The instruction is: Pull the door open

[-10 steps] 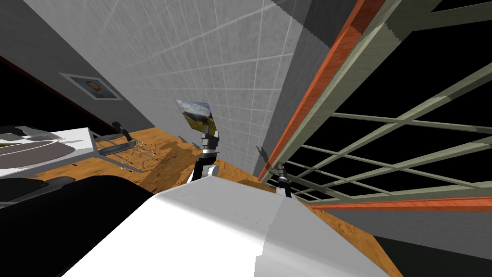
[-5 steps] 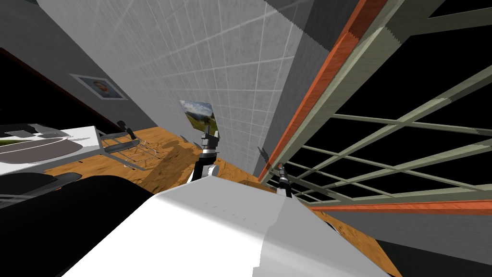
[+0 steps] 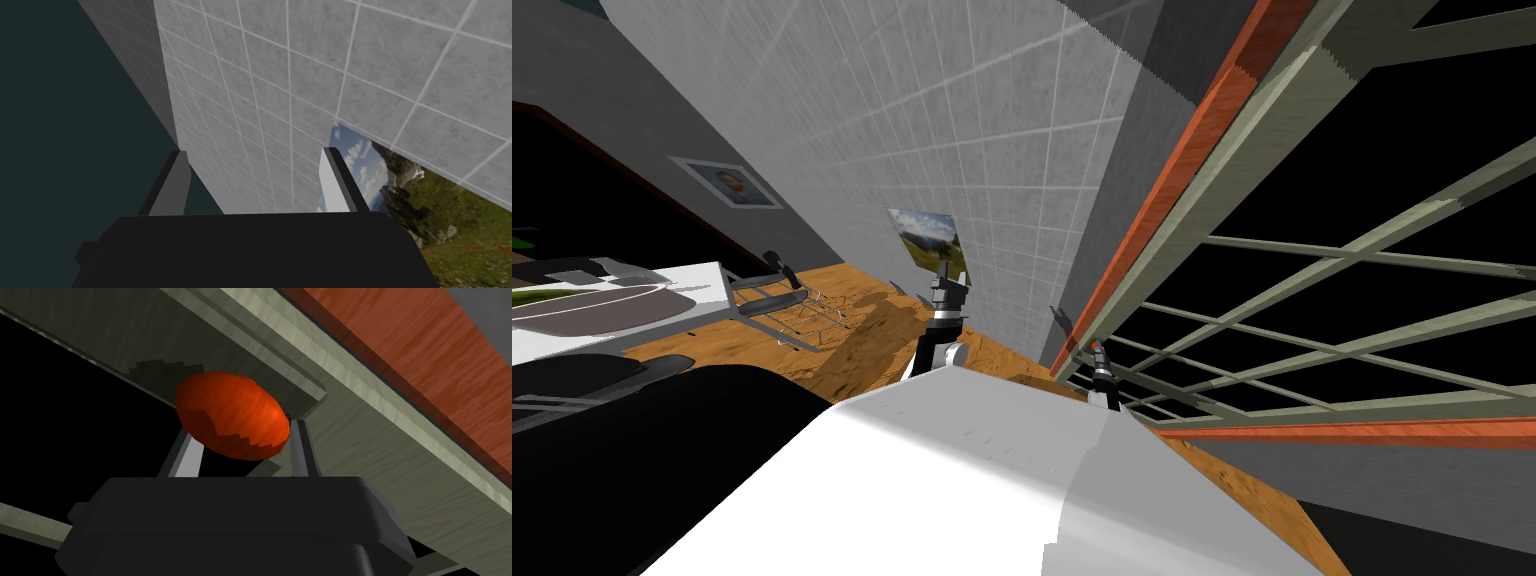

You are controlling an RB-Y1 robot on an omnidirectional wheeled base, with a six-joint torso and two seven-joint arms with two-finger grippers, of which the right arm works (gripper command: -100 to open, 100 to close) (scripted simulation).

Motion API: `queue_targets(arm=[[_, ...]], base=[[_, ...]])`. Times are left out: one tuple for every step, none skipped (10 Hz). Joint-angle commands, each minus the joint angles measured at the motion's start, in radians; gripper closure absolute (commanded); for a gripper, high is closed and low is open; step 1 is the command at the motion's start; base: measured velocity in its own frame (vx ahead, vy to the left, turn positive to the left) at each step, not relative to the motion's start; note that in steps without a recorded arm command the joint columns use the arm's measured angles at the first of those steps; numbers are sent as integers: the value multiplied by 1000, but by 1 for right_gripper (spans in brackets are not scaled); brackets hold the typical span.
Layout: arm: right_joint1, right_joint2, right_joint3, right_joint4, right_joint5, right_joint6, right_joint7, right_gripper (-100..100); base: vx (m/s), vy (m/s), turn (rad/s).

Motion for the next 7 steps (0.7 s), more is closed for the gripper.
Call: queue_targets(arm=[[-3, 12, 14, 11, 0, 0, -30, 100], [-3, 12, 14, 11, 0, 0, -30, 100], [-3, 12, 14, 7, 0, 0, -30, 100], [0, 9, 19, 8, -11, -1, -71, 100], [2, 7, 23, 6, -22, -1, -94, 100], [2, 7, 23, 6, -22, -1, -112, 100], [5, 4, 28, 4, -33, -1, -141, 100]], base=[[-17, -8, 26], [0, 0, 0], [0, 0, 0], [-15, -4, 50], [-37, -7, 85], [-31, -10, 53], [-31, -18, 49]])
